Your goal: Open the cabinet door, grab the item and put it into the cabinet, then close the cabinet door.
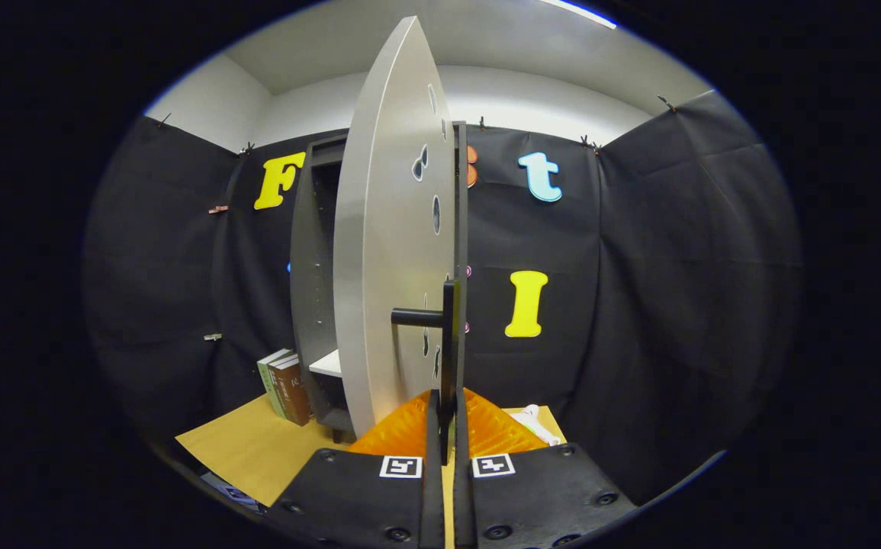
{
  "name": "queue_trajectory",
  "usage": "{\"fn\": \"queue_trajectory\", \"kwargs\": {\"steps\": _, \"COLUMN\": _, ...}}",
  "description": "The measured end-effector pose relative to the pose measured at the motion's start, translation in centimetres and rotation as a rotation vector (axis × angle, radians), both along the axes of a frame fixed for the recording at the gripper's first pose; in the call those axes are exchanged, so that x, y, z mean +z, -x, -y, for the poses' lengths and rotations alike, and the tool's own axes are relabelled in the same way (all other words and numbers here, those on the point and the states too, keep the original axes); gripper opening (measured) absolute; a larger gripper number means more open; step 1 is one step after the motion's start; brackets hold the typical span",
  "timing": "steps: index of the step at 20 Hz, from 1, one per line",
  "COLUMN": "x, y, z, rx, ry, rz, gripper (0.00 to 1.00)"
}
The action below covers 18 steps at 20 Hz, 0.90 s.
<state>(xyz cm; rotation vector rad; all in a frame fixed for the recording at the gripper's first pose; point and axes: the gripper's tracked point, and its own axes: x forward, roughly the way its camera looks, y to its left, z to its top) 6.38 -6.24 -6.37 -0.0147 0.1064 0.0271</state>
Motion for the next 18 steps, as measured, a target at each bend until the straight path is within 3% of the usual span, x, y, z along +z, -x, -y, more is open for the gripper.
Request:
{"fn": "queue_trajectory", "kwargs": {"steps": 10, "x": 0.2, "y": 1.5, "z": -0.4, "rx": 0.040, "ry": -0.018, "rz": 0.008, "gripper": 0.09}}
{"fn": "queue_trajectory", "kwargs": {"steps": 17, "x": 1.0, "y": 1.6, "z": -3.0, "rx": 0.135, "ry": 0.045, "rz": 0.070, "gripper": 0.09}}
{"fn": "queue_trajectory", "kwargs": {"steps": 18, "x": 0.8, "y": 1.7, "z": -4.0, "rx": 0.156, "ry": 0.033, "rz": 0.066, "gripper": 0.15}}
